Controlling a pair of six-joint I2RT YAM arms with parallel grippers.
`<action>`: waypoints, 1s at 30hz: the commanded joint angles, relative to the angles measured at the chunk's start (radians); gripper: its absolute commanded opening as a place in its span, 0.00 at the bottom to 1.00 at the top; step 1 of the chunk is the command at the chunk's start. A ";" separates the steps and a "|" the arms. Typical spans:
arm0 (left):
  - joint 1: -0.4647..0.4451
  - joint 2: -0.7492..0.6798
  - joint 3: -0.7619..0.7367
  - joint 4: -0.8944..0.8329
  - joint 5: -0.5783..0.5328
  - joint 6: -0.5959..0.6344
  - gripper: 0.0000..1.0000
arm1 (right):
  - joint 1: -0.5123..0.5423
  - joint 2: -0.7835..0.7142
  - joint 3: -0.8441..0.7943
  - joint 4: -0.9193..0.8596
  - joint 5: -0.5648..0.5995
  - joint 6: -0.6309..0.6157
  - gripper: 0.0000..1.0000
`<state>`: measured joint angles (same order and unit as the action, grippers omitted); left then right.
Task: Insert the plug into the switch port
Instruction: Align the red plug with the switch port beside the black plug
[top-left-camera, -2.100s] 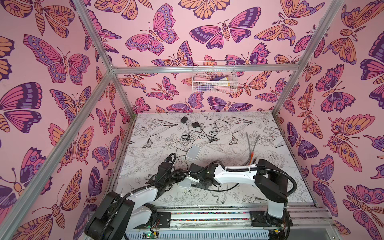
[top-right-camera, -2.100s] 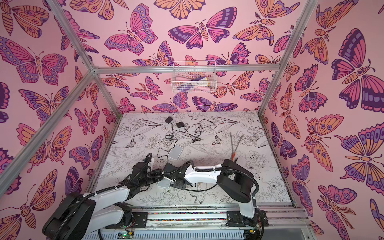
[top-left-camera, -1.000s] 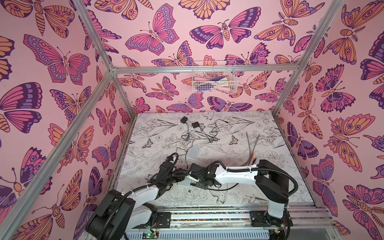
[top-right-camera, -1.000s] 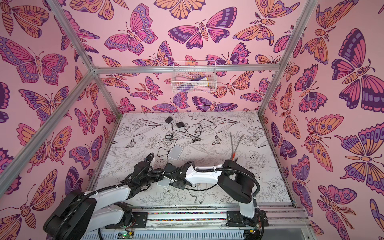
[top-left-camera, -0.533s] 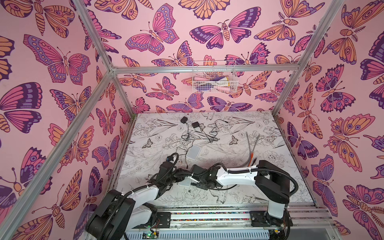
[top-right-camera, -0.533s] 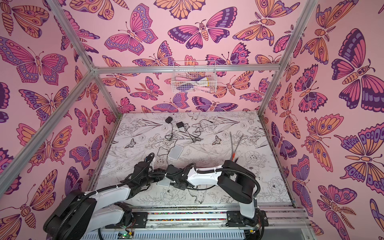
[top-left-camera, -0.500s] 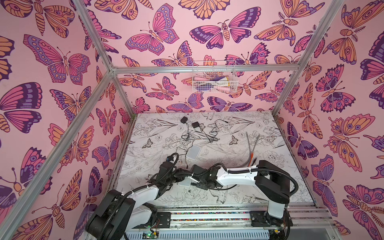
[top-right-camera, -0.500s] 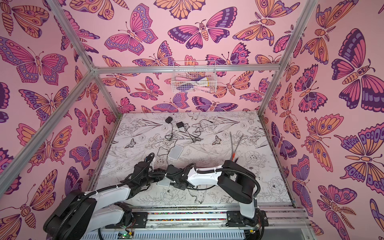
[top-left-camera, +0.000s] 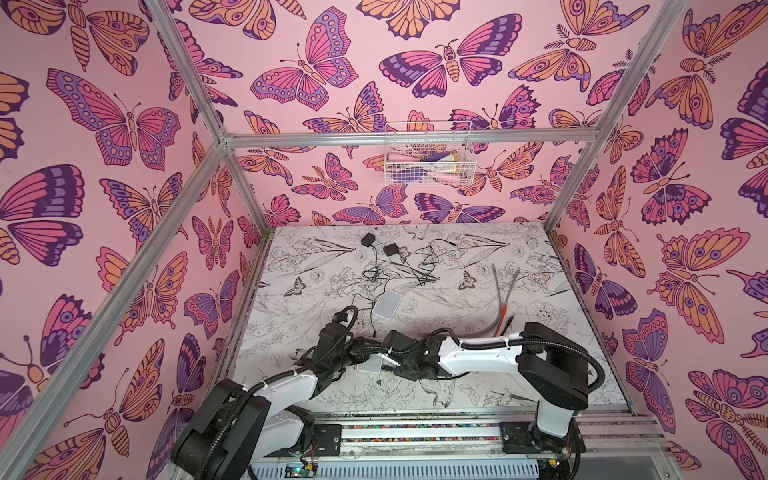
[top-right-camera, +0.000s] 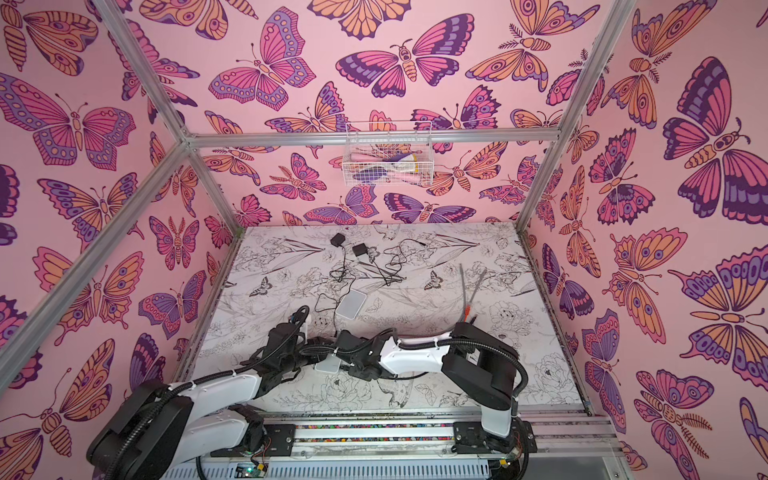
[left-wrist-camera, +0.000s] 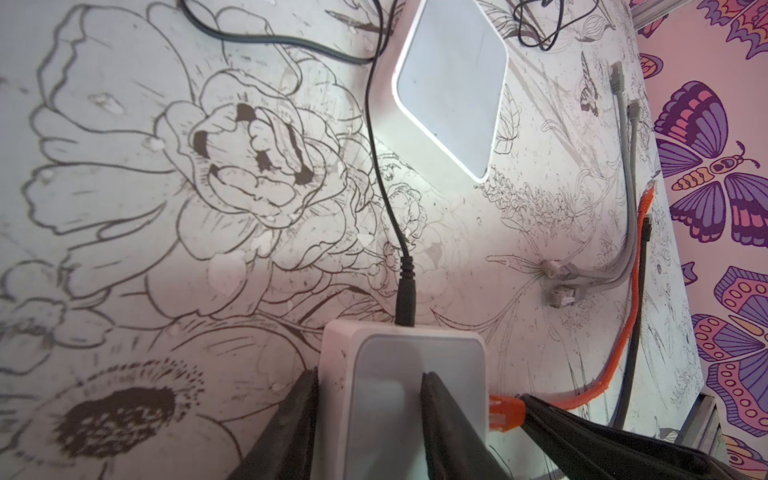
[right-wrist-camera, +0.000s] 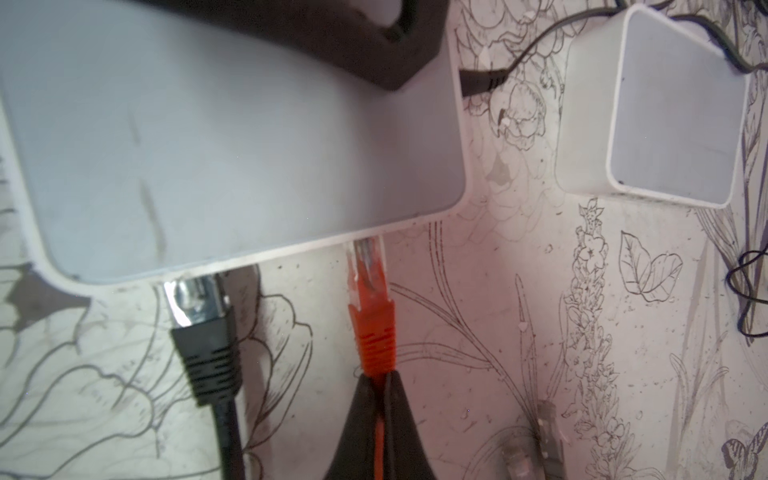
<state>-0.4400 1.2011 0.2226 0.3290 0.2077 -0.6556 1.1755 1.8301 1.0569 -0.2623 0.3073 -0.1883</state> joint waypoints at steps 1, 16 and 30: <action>-0.015 0.015 0.007 -0.069 0.015 0.016 0.43 | 0.017 -0.032 0.000 0.063 -0.022 -0.017 0.00; -0.029 0.005 -0.004 -0.069 0.024 0.016 0.42 | 0.016 -0.026 0.005 0.106 -0.037 0.012 0.00; -0.092 -0.047 -0.039 -0.069 0.009 -0.012 0.42 | -0.012 -0.063 0.008 0.162 -0.148 0.070 0.00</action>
<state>-0.4965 1.1690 0.2127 0.3084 0.1516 -0.6533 1.1709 1.8198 1.0424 -0.2348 0.2180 -0.1539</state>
